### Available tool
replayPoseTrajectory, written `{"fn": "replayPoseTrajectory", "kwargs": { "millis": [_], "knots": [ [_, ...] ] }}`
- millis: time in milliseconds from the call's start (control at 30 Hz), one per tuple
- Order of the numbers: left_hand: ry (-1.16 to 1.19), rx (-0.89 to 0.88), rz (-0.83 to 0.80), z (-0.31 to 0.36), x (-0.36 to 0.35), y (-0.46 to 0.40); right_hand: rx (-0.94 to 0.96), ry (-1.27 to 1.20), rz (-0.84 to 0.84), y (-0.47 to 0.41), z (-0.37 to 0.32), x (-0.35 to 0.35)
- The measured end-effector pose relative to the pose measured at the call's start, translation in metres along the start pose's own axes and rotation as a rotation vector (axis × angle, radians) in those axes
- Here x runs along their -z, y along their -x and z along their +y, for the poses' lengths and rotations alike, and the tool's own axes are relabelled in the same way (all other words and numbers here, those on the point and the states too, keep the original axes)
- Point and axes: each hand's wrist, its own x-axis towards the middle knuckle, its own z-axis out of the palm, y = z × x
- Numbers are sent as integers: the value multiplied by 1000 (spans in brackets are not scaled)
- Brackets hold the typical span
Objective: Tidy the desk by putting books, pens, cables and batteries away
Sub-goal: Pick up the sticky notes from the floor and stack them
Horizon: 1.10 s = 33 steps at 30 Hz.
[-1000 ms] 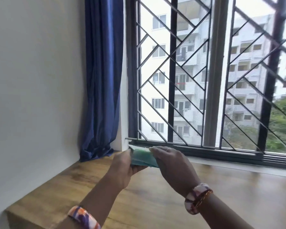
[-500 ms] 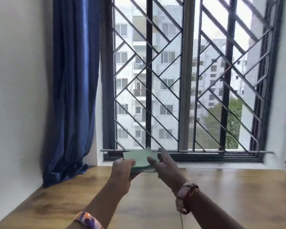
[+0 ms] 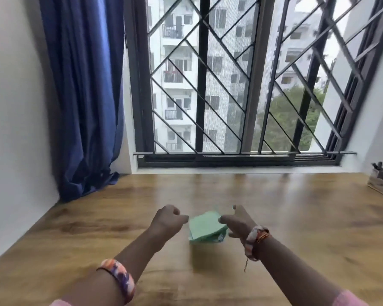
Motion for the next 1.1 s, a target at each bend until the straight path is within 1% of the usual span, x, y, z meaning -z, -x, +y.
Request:
{"fn": "replayPoseTrajectory", "kwargs": {
  "millis": [67, 133, 167, 200, 267, 333, 400, 433, 467, 500, 567, 633, 667, 733, 833, 867, 900, 967, 1000, 1033, 1067, 1100],
  "knots": [
    [-226, 0, -25, -22, 1, 2, 19, 260, 93, 1, 22, -7],
    [-414, -24, -38, -44, 0, 4, 31, 356, 89, 10, 44, -14],
    [-484, -44, -36, -53, -1, 5, 77, 391, 100, 17, 53, -18],
    [-531, -59, -47, -60, -3, 9, 170, 422, 125, 24, 65, -23],
    [-604, -133, -29, -74, -6, 21, 453, 469, 186, 42, 89, -34],
    [-748, -322, 79, -82, -10, 40, 720, 542, 230, 66, 105, -42],
    [-857, -485, 219, -101, -18, 61, 969, 639, 184, 91, 118, -48],
    [-860, -504, 235, -113, -23, 73, 1056, 686, 138, 103, 125, -52],
    [-838, -492, 236, -125, -27, 86, 1103, 707, 89, 111, 136, -55],
    [-822, -472, 238, -137, -30, 95, 1102, 714, 17, 116, 147, -58],
    [-845, -411, 241, -159, -32, 110, 1031, 750, -142, 120, 176, -63],
    [-861, -359, 200, -171, -28, 116, 894, 782, -293, 122, 204, -65],
    [-866, -363, 188, -173, -27, 118, 807, 766, -331, 121, 215, -65],
    [-887, -399, 183, -178, -26, 120, 642, 725, -337, 118, 230, -63],
    [-905, -440, 200, -184, -29, 123, 440, 684, -244, 112, 242, -56],
    [-895, -437, 213, -186, -31, 124, 352, 644, -219, 109, 247, -54],
    [-886, -441, 239, -190, -35, 126, 221, 589, -197, 106, 252, -53],
    [-860, -490, 291, -204, -46, 136, -120, 430, -120, 100, 261, -50],
    [-833, -530, 288, -213, -51, 143, -326, 258, -70, 97, 263, -50],
    [-825, -554, 264, -226, -58, 152, -516, -3, -15, 95, 263, -50],
    [-848, -546, 244, -241, -64, 160, -659, -272, 36, 93, 263, -50],
    [-856, -455, 192, -256, -67, 166, -755, -490, 95, 91, 261, -49]
  ]
}}
